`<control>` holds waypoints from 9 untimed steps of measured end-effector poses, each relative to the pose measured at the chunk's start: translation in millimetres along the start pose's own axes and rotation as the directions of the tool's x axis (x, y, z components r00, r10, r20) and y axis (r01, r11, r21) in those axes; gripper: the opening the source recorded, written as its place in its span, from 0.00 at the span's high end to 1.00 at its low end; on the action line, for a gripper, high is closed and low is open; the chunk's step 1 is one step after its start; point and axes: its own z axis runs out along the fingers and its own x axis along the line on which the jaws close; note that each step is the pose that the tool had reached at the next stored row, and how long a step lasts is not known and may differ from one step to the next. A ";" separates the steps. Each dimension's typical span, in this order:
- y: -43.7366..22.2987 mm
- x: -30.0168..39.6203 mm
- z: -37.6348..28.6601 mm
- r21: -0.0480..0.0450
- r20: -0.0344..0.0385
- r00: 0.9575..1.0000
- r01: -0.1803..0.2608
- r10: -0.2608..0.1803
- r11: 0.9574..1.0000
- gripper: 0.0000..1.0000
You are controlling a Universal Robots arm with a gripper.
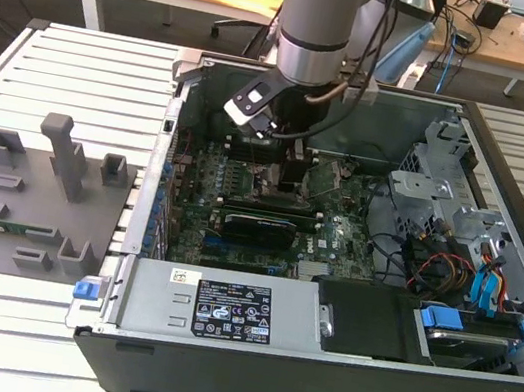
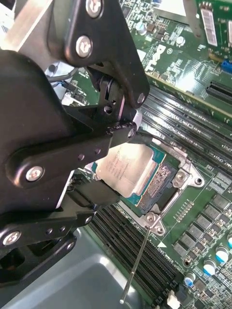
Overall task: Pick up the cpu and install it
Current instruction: 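Place the cpu into insertion slot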
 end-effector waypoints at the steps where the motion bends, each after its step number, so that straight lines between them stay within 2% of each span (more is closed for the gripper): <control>1: 0.0 0.5 1.4 0.000 0.000 1.000 -0.004 0.004 1.000 0.45; 4: -0.1 1.4 5.5 0.001 0.001 1.000 -0.021 0.021 1.000 0.45; 6: -0.3 1.9 8.0 0.002 0.002 0.999 -0.049 0.049 0.999 0.45; 9: -0.2 4.2 9.5 0.003 0.003 0.998 -0.055 0.055 0.998 0.45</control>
